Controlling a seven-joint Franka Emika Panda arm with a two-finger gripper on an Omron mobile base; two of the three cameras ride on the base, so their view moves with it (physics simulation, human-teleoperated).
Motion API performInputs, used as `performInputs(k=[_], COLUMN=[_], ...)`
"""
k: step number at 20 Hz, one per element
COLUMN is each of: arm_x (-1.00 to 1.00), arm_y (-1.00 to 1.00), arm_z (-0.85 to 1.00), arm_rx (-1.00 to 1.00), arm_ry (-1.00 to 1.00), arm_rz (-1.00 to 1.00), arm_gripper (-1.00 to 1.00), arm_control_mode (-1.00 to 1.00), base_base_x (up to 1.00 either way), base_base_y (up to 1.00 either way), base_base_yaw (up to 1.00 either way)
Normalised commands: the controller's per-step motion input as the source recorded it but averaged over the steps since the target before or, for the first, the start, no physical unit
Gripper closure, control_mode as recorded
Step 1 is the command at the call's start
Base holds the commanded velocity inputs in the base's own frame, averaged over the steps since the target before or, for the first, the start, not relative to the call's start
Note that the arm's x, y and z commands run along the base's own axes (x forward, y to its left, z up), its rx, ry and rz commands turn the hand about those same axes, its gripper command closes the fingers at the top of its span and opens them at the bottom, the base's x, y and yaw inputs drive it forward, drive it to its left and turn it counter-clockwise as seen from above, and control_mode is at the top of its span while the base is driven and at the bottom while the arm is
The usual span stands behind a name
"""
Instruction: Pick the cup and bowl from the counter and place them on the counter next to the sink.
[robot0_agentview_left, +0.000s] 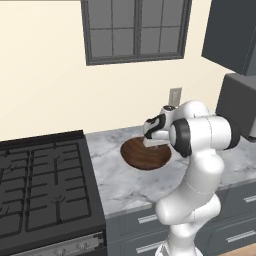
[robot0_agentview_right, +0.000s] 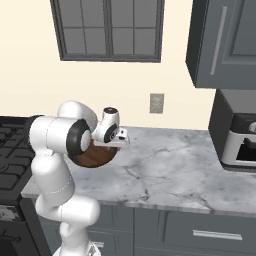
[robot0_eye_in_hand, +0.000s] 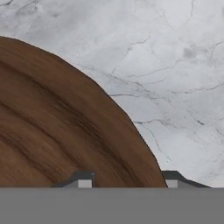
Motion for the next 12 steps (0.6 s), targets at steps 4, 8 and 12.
performInputs(k=[4,8,12], arm_x=[-0.28,-0.31,-0.30], arm_y=[0.06,-0.05,-0.04], arm_z=[0.01,0.00,0.00], arm_rx=[-0.02,0.00,0.00], arm_ry=[0.09,0.09,0.04], arm_rz=[-0.13,-0.30,-0.27], arm_gripper=[1.00,1.00,1.00], arm_control_mode=[-1.00,-1.00,-1.00], base_base_x=[0.00,0.00,0.00], base_base_y=[0.00,0.00,0.00], base_base_yaw=[0.00,0.00,0.00])
